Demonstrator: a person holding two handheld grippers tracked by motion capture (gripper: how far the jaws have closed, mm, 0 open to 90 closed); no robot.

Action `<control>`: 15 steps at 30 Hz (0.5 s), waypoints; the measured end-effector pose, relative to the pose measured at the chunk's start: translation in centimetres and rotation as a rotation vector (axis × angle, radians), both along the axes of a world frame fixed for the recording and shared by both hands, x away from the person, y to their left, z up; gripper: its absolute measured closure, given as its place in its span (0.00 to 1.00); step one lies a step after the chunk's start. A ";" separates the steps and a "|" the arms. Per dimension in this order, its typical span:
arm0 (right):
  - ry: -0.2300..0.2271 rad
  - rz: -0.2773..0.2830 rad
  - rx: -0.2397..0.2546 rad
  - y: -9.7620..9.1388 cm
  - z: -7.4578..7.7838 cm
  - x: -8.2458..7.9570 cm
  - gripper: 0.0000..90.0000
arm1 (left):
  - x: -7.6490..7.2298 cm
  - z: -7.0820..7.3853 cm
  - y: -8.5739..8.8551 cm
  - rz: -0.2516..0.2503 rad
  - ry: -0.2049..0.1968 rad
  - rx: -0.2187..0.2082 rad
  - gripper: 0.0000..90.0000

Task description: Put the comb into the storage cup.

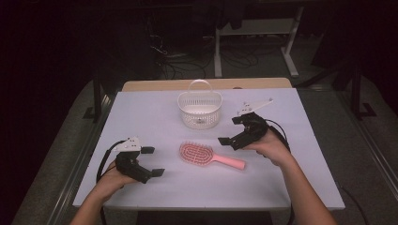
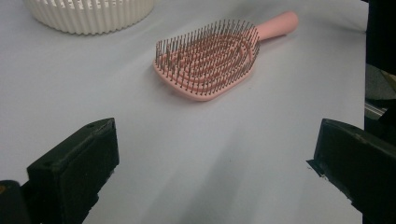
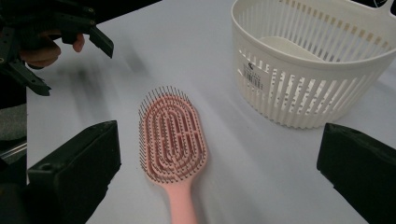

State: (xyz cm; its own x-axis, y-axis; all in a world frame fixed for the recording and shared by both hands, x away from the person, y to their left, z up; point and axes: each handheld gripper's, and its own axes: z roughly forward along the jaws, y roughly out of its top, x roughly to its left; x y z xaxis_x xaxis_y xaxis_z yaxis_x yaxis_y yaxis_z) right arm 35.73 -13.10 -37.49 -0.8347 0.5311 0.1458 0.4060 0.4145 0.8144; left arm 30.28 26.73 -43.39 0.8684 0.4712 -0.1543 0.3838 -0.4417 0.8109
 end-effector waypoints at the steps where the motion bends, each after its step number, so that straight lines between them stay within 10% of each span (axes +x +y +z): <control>1: 0.001 -0.001 0.002 0.1 0.0 0.1 0.00 | 0.0 0.0 0.0 0.000 0.002 0.000 0.00; 15: -0.022 0.037 0.002 1.6 1.1 1.1 0.00 | 0.1 0.0 0.0 -0.004 0.004 -0.002 0.00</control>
